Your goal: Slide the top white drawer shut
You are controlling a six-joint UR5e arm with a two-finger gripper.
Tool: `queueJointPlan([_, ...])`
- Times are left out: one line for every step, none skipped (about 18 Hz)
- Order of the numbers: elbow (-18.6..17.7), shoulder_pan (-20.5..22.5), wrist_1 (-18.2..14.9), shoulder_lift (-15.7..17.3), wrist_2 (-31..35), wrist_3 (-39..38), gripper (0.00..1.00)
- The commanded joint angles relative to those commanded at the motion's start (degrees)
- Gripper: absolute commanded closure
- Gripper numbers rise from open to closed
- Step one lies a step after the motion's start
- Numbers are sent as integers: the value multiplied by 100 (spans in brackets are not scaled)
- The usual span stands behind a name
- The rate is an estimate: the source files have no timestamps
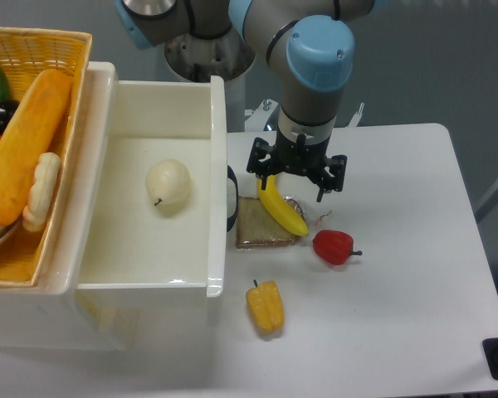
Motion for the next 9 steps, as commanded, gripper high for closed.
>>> queueJointPlan([0, 0, 0, -9, 0, 0, 0])
queueJointPlan([-17, -9, 0, -35, 0, 0, 0])
queueJointPlan([-35, -9, 9, -35, 9, -70, 0])
queueJointPlan([-53, -9, 17, -53, 0, -227, 0])
queueJointPlan([-44, -9, 35, -88, 0, -411, 0])
queueJointPlan([-44, -9, 44, -114, 0, -578, 0])
queueJointPlan([-44, -17, 44, -140, 9, -650, 0])
queueJointPlan([-44, -18, 44, -167, 9, -650, 0])
queueJointPlan([-44, -18, 44, -184, 0, -650, 0])
